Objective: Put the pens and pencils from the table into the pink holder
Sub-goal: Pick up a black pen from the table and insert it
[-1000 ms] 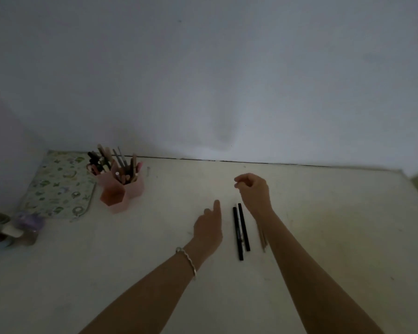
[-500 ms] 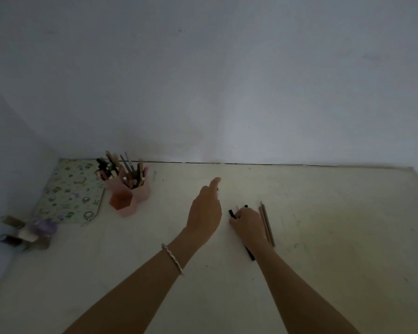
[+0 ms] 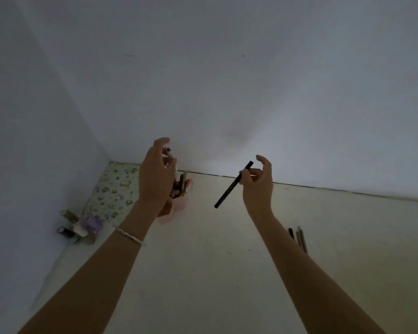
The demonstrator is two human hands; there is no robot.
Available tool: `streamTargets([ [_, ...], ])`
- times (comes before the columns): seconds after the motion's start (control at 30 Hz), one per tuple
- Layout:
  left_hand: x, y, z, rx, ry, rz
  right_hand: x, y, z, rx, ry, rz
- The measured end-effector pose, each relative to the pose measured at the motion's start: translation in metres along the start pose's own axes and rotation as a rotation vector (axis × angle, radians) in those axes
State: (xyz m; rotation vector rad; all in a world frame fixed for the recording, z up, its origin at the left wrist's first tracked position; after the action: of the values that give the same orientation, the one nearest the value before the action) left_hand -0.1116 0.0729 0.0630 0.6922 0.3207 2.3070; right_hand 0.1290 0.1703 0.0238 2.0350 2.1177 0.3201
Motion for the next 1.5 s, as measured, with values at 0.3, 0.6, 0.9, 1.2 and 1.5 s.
streamTargets([
  [0.3,-0.001,0.004,-0.002,0.530,-0.285,-0.041,-0.002,-0.045,-0.070,0.192,0.221,0.039],
  [0.6,0.014,0.029,0.030,0.224,-0.175,0.118,-0.040,-0.119,-0.048,-0.352,0.499,-0.269],
  [0.9,-0.033,-0.034,0.071,0.126,-0.188,-0.036,-0.025,-0.035,-0.039,-0.378,0.485,0.024],
  [1.2,-0.180,-0.210,0.058,0.237,0.132,-0.779,-0.007,0.104,0.011,-0.282,0.097,0.231],
  [1.5,-0.234,-0.257,0.037,0.494,0.041,-0.942,-0.016,0.159,0.061,-0.332,-0.015,0.235],
])
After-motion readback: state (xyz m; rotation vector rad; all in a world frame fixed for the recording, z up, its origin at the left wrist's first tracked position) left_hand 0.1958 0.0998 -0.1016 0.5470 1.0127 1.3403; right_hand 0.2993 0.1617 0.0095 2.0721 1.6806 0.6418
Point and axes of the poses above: each hand's wrist, its own x-axis towards the middle knuckle, its own y-axis out of the back of the hand, z = x × y, the point moved 6 cm from there along x, towards the middle knuckle, and after that the axes turned 9 degrees about -x, right-handed, at the moved point
